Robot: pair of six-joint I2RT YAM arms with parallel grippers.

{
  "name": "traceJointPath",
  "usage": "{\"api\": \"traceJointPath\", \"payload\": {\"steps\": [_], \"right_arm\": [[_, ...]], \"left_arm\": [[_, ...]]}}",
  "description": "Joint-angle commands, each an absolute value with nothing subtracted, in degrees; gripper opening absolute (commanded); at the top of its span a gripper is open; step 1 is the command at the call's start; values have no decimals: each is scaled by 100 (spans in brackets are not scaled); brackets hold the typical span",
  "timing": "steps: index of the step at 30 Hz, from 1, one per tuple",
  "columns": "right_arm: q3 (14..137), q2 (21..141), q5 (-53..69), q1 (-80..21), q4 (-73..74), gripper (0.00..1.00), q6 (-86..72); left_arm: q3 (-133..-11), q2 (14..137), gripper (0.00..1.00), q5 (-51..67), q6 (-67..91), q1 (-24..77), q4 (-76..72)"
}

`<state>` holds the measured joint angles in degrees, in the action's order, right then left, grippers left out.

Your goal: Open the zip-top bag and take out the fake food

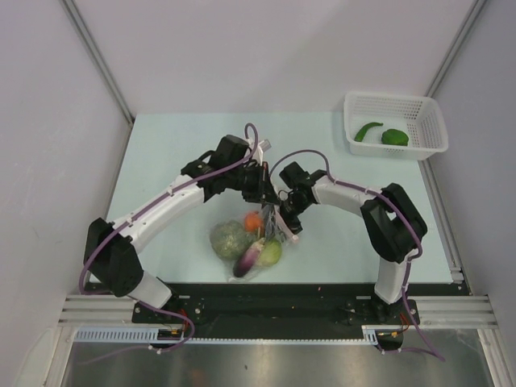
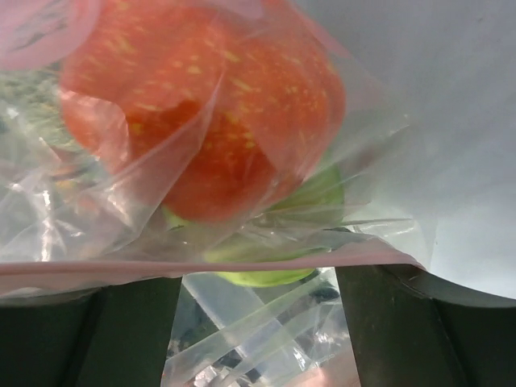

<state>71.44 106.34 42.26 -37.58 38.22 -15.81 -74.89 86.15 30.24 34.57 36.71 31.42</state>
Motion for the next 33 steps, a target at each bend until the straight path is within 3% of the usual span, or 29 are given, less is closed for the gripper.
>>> {"api": "traceJointPath", "payload": {"steps": [1,8,11,14,15,18,27,33], "right_arm": [[6891,10942,3824,-4113,3613,78,-1608],[6750,11039,3516,-4333,3218,76,-1924],[6680,10995,3313,-4403,3094,69,-2047],[6645,10899,3331,-4438,3023,50,-2188],[6645,10768,3340,-4447,3032,37,-2223],[6645,10373,3331,-4421,3059,26,-2408],[6653,9177,3559,-3920,3006,14,-3040],[6750,8570,3806,-3586,2944,13,-3313]], "left_arm": [[-7462,8552,0,3032,3560,3674,2417],[-7172,8429,0,2997,3489,3683,2461],[-7032,8289,0,2979,3507,3683,2435],[-6926,8148,0,2971,3490,3683,2426],[-6926,8139,0,2962,3472,3691,2530],[-6987,8077,0,2979,3393,3683,2637],[-6812,7735,0,2944,3287,3683,2865],[-6680,7620,0,2847,3287,3674,2865]]}}
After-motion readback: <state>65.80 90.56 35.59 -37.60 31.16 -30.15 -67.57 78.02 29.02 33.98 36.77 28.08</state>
